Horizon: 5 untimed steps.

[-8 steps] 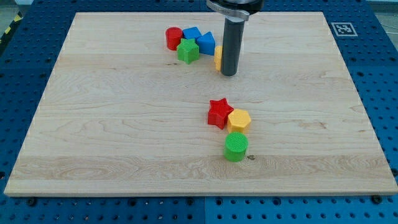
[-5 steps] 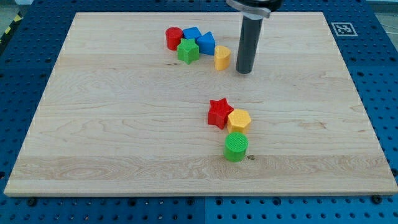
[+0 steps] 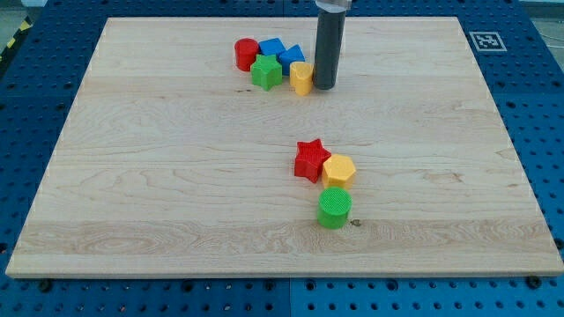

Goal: Push the yellow heart into the blue triangle

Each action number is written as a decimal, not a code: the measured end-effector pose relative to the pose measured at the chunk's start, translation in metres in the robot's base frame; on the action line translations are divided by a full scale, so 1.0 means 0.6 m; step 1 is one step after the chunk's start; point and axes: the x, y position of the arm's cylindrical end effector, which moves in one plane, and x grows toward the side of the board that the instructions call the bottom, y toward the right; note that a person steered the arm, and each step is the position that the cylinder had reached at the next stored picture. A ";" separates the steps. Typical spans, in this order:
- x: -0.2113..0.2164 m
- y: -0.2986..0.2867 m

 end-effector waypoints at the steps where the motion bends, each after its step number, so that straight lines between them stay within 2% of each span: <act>1: -0.010 0.000; 3: -0.007 0.052; 5: 0.128 -0.010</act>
